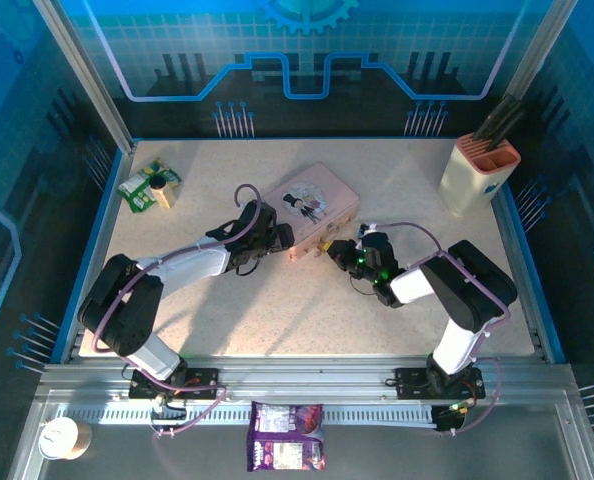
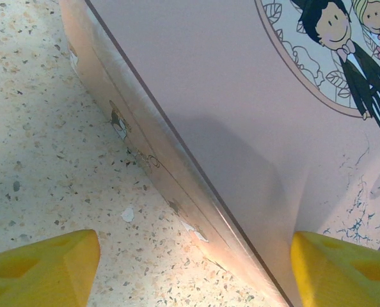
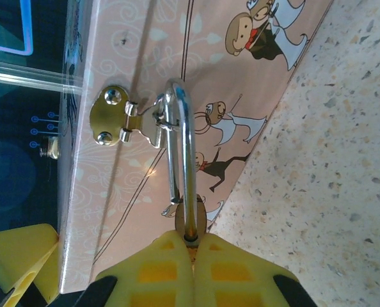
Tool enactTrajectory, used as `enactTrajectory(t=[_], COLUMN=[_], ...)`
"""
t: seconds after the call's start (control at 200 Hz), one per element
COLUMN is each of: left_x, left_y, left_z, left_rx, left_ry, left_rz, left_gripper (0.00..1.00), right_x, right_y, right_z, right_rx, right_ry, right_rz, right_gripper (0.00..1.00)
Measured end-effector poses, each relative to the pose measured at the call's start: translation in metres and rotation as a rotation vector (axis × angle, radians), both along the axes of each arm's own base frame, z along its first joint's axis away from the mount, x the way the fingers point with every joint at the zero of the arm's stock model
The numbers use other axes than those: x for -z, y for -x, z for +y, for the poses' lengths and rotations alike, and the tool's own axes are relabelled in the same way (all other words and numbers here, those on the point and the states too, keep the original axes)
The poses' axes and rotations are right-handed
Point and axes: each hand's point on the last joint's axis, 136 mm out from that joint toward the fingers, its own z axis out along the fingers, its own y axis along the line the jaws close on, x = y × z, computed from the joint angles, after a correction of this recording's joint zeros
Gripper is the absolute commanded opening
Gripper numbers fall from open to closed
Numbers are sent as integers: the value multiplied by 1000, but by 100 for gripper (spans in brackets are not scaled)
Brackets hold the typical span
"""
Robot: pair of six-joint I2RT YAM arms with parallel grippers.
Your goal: Unlock the padlock with the key
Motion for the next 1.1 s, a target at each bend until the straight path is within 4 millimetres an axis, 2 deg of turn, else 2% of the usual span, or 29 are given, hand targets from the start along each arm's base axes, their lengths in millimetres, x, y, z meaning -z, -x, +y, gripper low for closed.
enactTrajectory(t=[0.245, 0.555, 0.82, 0.986, 1.101], left_x=[0, -1, 0, 0, 0], left_y=[-1, -4, -6, -6, -8], left_z=[-3, -4, -14, -16, -19], left_rx=[5, 2, 15, 15, 17], left_ry=[-2, -7, -21, -30, -30], left_rz=[1, -1, -6, -10, -12], left_gripper=[78, 79, 78, 78, 78], right_x=[5, 7, 7, -7, -12], right_y=[-9, -12, -22, -40, -45], right_z=[-15, -17, -24, -33, -38], right_rx=[-59, -122, -59, 27, 62], right_ry=[132, 247, 158, 63, 25], right_rz=[31, 43, 93, 76, 82], right_gripper=[0, 0, 0, 0, 0])
